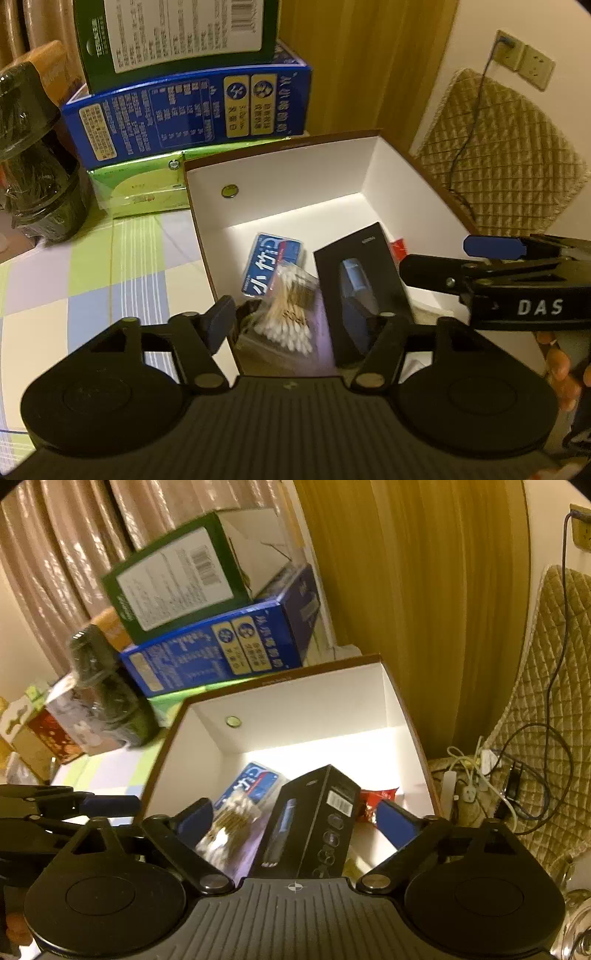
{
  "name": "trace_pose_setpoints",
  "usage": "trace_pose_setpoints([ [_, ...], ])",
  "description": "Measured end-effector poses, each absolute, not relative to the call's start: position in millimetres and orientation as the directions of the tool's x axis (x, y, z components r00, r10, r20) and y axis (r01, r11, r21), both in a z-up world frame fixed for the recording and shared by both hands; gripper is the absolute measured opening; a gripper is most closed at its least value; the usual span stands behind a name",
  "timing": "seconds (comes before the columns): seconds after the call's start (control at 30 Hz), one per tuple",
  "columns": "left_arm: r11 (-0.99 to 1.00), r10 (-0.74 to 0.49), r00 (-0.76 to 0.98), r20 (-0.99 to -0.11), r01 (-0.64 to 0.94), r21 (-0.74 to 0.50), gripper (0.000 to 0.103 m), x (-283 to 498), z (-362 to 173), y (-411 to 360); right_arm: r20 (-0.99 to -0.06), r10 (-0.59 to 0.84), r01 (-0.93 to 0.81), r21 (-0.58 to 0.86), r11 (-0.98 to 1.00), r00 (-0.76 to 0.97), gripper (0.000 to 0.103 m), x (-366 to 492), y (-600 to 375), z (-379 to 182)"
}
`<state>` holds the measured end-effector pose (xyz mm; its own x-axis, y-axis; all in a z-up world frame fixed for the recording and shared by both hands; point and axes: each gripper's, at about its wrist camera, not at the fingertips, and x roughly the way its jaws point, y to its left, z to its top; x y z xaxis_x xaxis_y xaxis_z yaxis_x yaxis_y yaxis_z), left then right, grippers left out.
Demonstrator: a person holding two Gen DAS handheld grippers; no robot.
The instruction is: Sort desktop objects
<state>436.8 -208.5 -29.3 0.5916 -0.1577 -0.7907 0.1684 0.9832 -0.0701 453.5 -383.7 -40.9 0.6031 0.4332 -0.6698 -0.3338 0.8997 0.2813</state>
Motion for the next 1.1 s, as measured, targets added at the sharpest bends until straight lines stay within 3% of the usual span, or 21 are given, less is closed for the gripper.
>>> trace_pose_setpoints([
  [0.03, 0.985, -0.148, 0.598, -0.788, 0.163, -0.061, 0.077, 431.5, -27.0, -208.4, -0.663, 0.44, -0.339, 0.286, 0.896, 0.606, 0.098, 448.7, -386.1, -38.2],
  [0.23, 0.991, -0.109, 0.64, -0.761, 0.134, -0.03, 0.09, 391.2, -12.4, -203.0, -0.624, 0.461, -0.349, 0.302, 0.887, 0.631, 0.101, 409.5, -400.5, -23.0],
  [0.43, 0.996, -0.064, 0.668, -0.741, 0.09, -0.005, 0.098, 346.0, -1.8, -195.7, -0.627, 0.442, -0.348, 0.276, 0.896, 0.641, 0.101, 367.3, -404.9, -18.9],
  [1.1, 0.999, 0.026, 0.69, -0.723, 0.003, 0.039, 0.102, 222.4, 16.3, -155.2, -0.651, 0.377, -0.335, 0.195, 0.922, 0.659, 0.101, 240.1, -386.2, -18.1],
])
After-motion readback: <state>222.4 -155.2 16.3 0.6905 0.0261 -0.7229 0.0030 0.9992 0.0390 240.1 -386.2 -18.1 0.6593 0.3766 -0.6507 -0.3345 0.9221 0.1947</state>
